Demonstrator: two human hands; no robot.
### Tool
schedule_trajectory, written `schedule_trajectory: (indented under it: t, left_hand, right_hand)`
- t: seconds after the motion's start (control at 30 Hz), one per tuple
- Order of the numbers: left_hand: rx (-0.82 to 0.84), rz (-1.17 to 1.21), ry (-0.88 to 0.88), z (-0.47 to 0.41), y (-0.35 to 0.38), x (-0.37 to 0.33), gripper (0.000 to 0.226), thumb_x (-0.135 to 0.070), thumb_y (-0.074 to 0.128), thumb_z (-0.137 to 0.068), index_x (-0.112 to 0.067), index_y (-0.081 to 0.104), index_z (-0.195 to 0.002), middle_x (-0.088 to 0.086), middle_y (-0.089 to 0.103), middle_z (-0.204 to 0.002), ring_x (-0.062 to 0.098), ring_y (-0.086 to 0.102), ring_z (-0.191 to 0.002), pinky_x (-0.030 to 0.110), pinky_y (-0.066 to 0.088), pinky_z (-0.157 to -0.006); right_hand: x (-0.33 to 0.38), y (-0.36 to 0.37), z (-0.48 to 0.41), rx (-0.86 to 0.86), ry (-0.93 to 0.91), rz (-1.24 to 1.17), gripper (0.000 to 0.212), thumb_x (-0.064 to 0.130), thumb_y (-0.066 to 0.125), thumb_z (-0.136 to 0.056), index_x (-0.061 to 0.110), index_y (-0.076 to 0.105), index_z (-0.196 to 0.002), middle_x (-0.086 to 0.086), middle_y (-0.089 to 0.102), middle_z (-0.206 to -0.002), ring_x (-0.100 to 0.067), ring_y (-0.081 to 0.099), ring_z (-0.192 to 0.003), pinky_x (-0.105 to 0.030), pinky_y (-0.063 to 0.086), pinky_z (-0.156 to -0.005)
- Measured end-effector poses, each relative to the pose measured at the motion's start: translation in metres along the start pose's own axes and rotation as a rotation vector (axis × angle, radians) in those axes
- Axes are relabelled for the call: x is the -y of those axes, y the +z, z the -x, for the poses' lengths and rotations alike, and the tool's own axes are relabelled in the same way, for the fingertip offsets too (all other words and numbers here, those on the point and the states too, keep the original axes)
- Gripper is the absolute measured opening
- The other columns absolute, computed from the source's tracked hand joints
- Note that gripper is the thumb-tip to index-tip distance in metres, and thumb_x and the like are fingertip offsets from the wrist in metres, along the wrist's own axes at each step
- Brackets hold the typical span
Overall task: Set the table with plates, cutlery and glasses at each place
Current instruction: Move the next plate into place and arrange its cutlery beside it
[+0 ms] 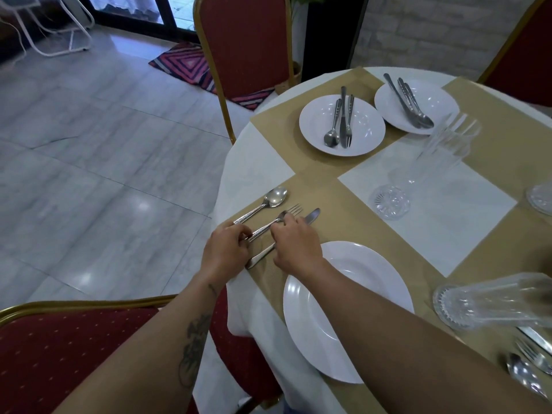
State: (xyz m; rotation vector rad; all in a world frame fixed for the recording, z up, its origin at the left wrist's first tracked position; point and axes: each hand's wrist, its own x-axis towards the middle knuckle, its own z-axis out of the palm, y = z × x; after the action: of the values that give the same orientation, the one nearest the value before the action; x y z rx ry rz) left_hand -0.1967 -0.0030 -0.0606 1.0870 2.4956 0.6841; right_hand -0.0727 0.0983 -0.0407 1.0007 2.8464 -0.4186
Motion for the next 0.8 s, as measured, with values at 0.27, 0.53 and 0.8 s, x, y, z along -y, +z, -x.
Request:
schedule_trajectory:
  t: [0.27, 0.53, 0.8]
  left_hand:
    - [0.036, 0.009, -0.008, -0.001, 0.001, 0.003, 0.03, -0.005, 0.058, -0.086, -0.024, 0.073, -0.103, -0.004, 0.06, -0.103, 0.018, 0.06, -0.096, 0.035, 0.055, -0.082]
    - [0.035, 0.011, -0.009, 0.0, 0.0, 0.002, 0.029, -0.006, 0.058, -0.086, -0.023, 0.073, -0.103, -0.003, 0.061, -0.105, 0.017, 0.06, -0.097, 0.028, 0.047, -0.077]
    - [0.007, 0.013, 0.031, 0.001, -0.005, -0.003, 0.027, -0.012, 0.056, -0.083, -0.024, 0.072, -0.102, -0.008, 0.059, -0.098, 0.016, 0.059, -0.089, 0.028, 0.049, -0.075]
  right_hand:
    - [0.002, 0.0, 0.0, -0.028, 0.018, 0.017, 0.028, 0.013, 0.062, -0.081, 0.016, 0.06, -0.108, -0.008, 0.052, -0.119, -0.03, 0.049, -0.11, -0.038, 0.046, -0.083]
    - [0.001, 0.0, -0.001, -0.031, 0.014, 0.023, 0.028, 0.014, 0.064, -0.079, 0.017, 0.058, -0.106, -0.007, 0.051, -0.116, -0.029, 0.05, -0.107, -0.034, 0.035, -0.076]
    - [-0.028, -0.027, 0.001, -0.153, 0.185, -0.199, 0.019, 0.018, 0.058, -0.082, 0.019, 0.059, -0.101, -0.003, 0.052, -0.107, -0.026, 0.051, -0.097, -0.034, 0.043, -0.077]
